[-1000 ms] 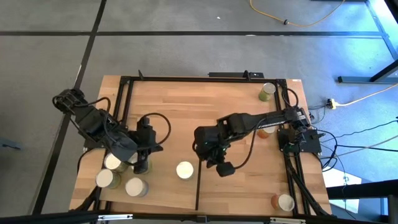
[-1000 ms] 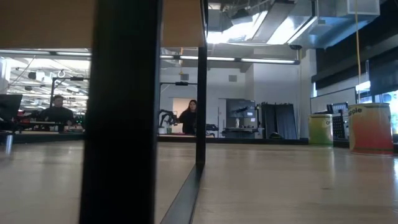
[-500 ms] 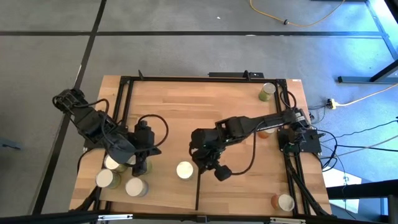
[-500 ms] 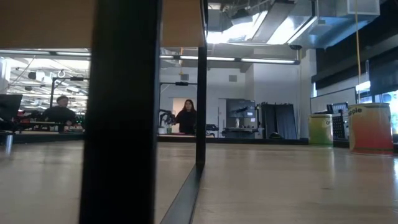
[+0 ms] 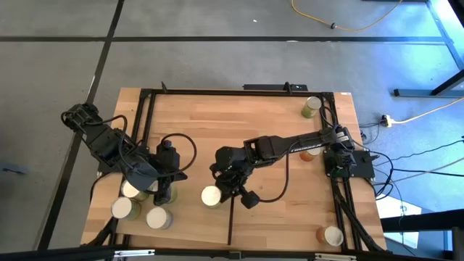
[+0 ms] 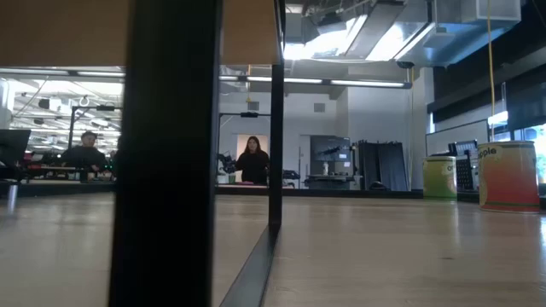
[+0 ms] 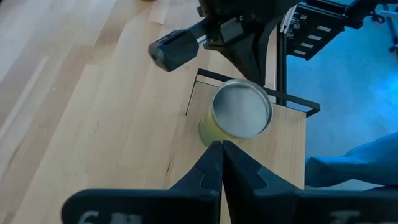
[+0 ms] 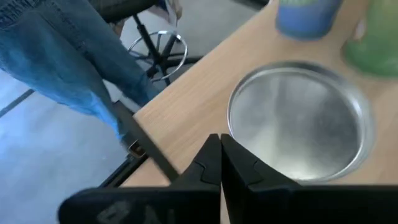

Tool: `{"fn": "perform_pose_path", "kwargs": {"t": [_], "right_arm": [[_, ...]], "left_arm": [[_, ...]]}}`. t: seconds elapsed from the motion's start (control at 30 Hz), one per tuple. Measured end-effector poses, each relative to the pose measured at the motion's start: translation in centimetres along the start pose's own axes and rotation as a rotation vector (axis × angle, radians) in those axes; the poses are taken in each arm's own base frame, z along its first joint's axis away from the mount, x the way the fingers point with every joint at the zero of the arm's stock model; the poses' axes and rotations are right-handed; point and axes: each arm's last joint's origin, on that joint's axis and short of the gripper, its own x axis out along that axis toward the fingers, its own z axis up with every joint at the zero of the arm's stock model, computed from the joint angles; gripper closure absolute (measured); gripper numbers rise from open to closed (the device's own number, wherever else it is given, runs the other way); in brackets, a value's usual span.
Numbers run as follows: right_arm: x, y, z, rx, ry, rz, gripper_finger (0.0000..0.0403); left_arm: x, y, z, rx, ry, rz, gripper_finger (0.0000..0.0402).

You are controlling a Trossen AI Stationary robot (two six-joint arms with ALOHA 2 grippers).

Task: Pick and place cans onto a shelf
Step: Put the canned pears on the shelf

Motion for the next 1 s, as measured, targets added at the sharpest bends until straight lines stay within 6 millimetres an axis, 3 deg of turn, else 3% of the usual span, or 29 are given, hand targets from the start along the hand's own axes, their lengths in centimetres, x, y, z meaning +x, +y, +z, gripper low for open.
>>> {"fn": "perform_pose_path", "kwargs": {"t": [0.33, 0.57, 1.0], "right_arm": [[0.5, -1.6, -0.4, -0.045, -0.021, -0.026, 0.0403], [-1.4, -0.6, -0.3, 0.026, 0.083, 0.006, 0.0403], [-0.4, -1.0, -0.5, -0.040, 0.047, 0.040, 0.0403]], "left_arm": [[0.0, 0.0, 0.0, 0.002, 0.003, 0.003, 0.0401], [0.0, 0.1, -0.1, 0.006, 0.010, 0.008, 0.0401], [0.0, 0.1, -0.2, 0.009, 0.030, -0.001, 0.0401]]}}
